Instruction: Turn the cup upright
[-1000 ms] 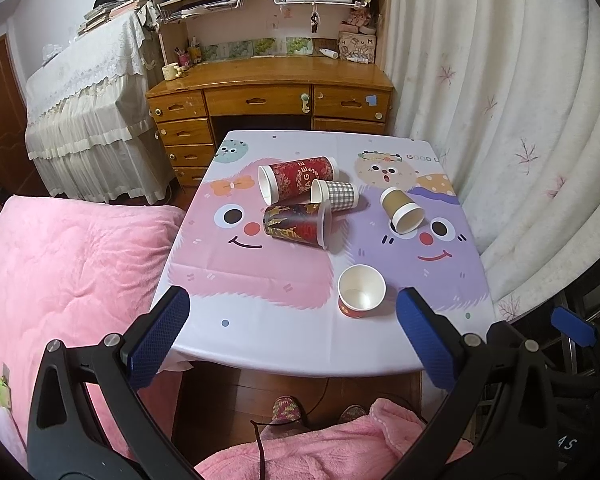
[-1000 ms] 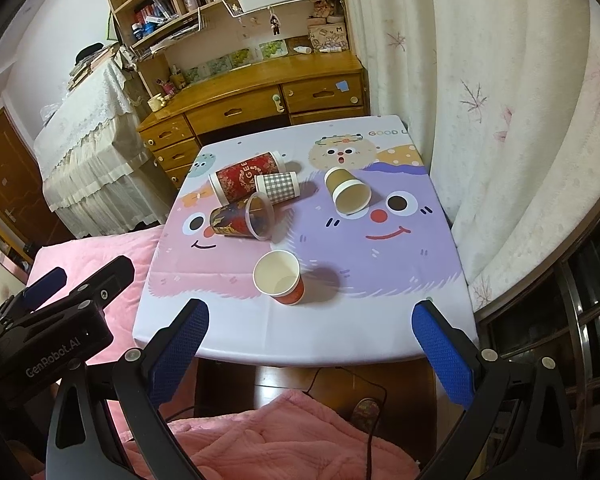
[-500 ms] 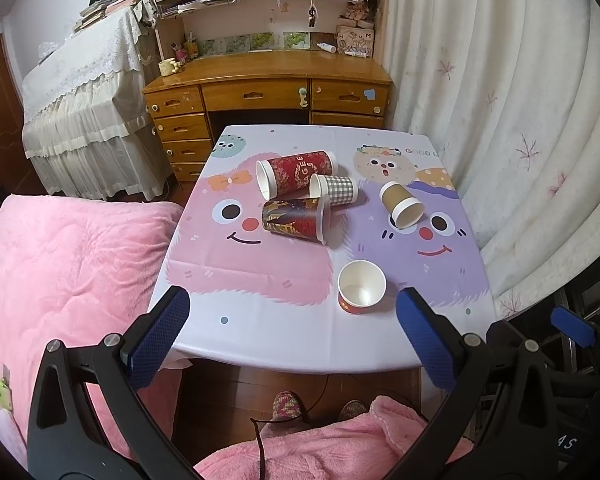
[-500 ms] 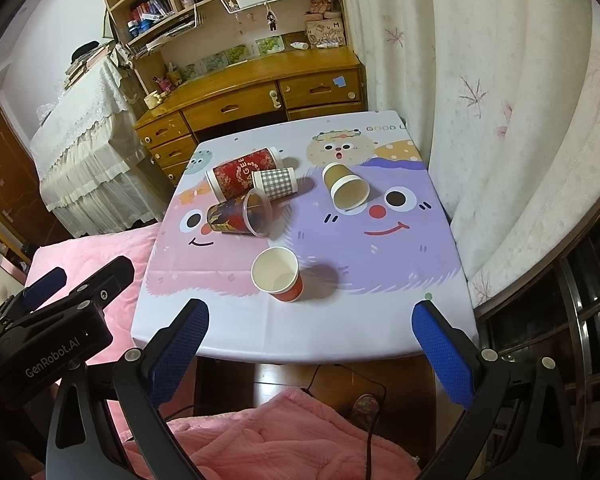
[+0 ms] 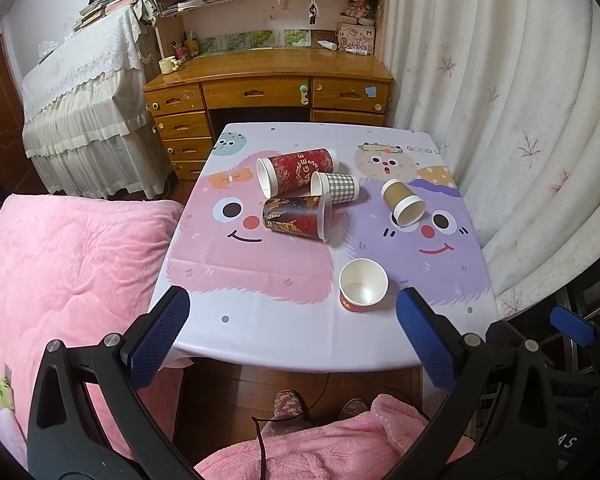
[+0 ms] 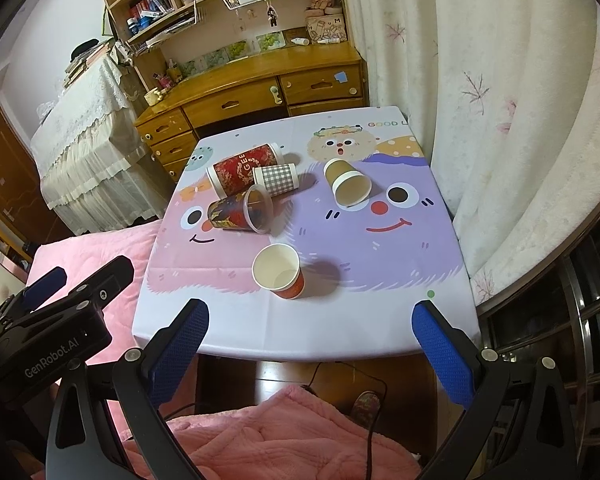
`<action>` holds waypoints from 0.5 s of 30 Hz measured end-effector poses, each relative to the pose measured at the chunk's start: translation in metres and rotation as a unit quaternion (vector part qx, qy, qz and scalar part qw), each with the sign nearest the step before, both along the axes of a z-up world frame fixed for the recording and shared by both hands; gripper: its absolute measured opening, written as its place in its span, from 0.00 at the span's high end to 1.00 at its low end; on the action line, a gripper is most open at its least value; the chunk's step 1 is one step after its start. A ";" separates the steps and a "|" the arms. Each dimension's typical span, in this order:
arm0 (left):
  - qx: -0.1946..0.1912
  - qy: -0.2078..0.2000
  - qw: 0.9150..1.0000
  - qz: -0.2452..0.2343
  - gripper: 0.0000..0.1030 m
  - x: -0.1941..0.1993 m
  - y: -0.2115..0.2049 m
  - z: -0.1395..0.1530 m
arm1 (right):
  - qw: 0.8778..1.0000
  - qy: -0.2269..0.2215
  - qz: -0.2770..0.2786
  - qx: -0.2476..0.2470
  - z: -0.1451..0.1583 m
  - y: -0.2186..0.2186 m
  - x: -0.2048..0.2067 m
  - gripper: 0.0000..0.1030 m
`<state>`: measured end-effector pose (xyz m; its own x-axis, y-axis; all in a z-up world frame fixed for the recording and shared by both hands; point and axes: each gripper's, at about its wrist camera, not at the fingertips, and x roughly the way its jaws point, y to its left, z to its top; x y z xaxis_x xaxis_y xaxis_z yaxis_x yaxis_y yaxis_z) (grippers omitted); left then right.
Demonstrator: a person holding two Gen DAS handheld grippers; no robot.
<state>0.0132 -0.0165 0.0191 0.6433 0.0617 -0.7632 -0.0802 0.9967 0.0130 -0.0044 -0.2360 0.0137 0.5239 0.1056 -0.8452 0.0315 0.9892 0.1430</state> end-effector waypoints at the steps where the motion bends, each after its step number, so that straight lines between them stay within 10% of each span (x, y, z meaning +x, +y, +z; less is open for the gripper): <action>1: 0.000 0.000 1.000 0.000 0.01 0.001 0.000 0.000 | 1.000 0.000 0.000 -0.001 0.001 0.002 0.003 0.00; 15: 0.000 0.002 1.000 -0.003 0.01 0.000 0.001 -0.002 | 1.000 0.009 -0.003 -0.003 -0.003 0.002 0.004 0.00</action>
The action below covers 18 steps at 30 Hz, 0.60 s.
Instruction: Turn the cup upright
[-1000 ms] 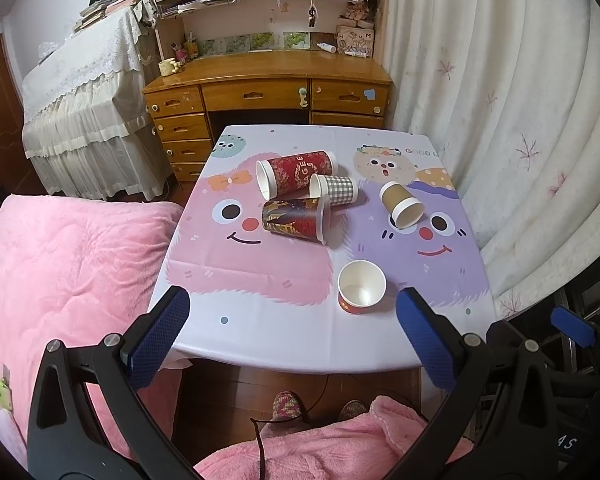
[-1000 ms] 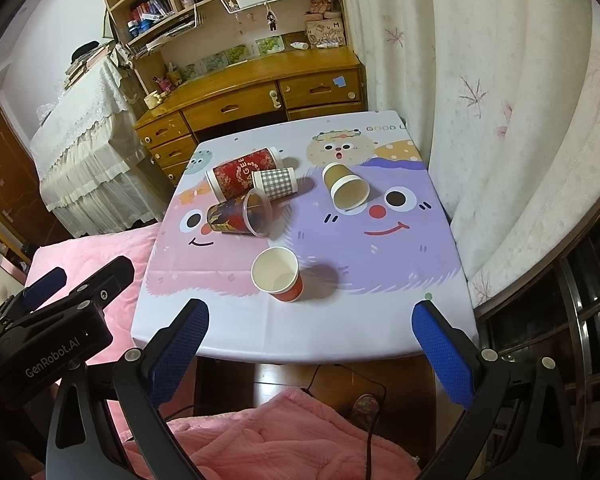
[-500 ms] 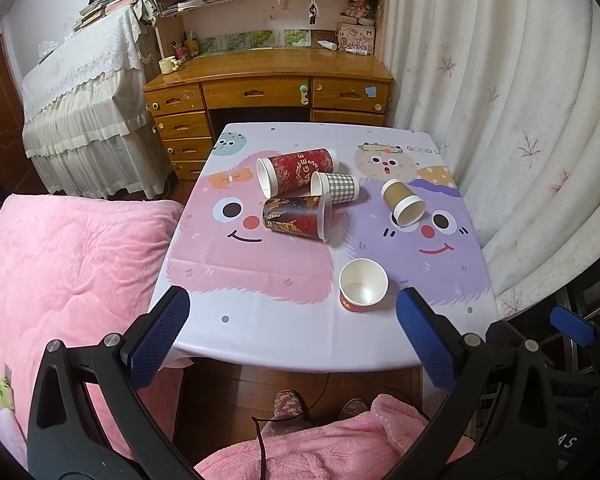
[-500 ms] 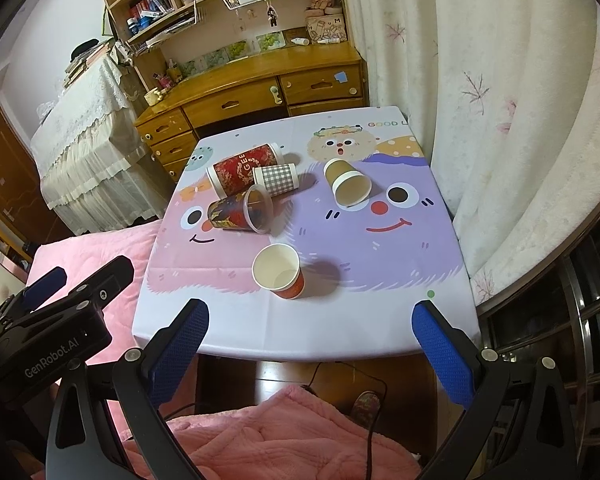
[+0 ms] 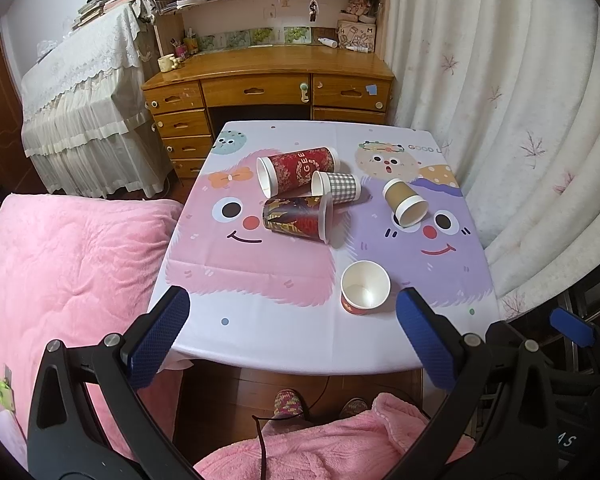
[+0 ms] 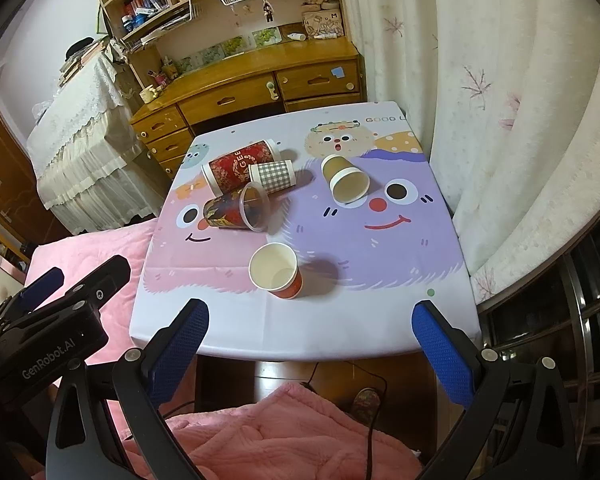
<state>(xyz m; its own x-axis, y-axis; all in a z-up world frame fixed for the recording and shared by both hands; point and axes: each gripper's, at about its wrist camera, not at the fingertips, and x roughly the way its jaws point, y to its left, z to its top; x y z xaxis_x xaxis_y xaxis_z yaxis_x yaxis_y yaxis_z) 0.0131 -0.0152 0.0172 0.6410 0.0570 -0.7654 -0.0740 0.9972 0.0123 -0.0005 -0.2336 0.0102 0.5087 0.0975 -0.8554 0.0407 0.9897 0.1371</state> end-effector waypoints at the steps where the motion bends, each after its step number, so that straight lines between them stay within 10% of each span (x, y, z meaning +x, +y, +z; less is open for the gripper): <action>1: 0.000 0.000 1.000 0.000 0.01 0.003 -0.001 0.002 | 1.000 0.000 0.000 0.000 -0.001 -0.001 -0.002 0.00; 18: -0.002 0.012 0.999 -0.029 0.01 -0.014 0.020 -0.018 | 0.999 0.027 -0.020 0.013 -0.010 0.002 0.001 0.00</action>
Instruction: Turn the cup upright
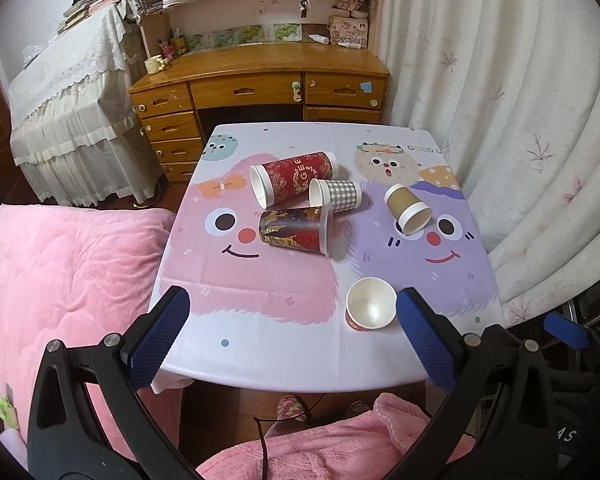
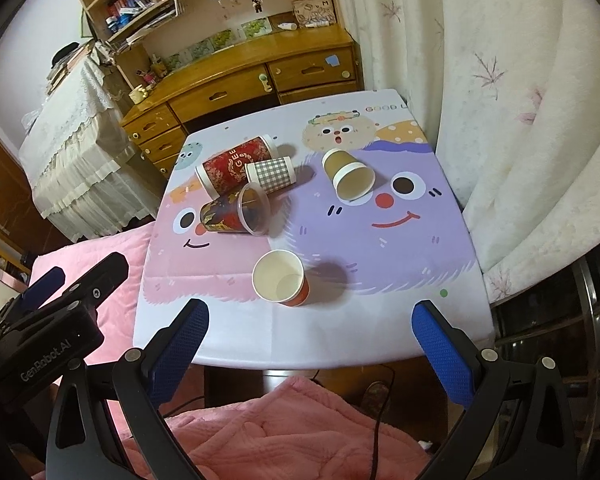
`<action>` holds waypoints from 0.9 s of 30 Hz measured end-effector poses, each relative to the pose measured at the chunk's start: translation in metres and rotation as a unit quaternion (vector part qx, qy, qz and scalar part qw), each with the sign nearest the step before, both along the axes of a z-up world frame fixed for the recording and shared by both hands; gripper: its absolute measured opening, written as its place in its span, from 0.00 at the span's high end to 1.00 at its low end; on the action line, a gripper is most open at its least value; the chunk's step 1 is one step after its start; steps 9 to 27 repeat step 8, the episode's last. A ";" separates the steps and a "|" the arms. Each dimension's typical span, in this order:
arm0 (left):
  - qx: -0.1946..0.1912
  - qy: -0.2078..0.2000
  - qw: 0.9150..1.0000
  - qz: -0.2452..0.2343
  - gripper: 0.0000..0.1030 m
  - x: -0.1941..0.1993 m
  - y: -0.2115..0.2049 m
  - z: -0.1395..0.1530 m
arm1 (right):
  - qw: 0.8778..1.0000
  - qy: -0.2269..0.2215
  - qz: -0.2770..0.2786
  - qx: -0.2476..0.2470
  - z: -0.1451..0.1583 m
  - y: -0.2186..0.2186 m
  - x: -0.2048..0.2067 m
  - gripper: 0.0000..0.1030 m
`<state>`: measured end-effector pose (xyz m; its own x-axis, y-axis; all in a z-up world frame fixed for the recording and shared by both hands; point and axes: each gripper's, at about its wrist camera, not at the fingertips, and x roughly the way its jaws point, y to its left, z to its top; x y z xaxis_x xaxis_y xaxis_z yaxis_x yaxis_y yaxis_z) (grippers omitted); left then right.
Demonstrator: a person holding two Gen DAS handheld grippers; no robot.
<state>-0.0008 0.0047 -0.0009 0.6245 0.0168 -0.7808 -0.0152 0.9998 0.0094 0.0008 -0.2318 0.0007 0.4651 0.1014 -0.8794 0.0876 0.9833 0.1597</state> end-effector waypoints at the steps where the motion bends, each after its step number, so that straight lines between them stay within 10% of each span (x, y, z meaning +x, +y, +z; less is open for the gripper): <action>1: 0.000 0.002 1.000 -0.003 0.01 0.002 0.001 0.000 | 1.000 0.003 -0.002 0.000 0.000 0.001 0.003 0.00; 27: -0.004 0.015 0.999 -0.029 0.01 -0.014 0.021 0.002 | 0.999 0.041 -0.028 0.013 -0.008 0.009 -0.014 0.00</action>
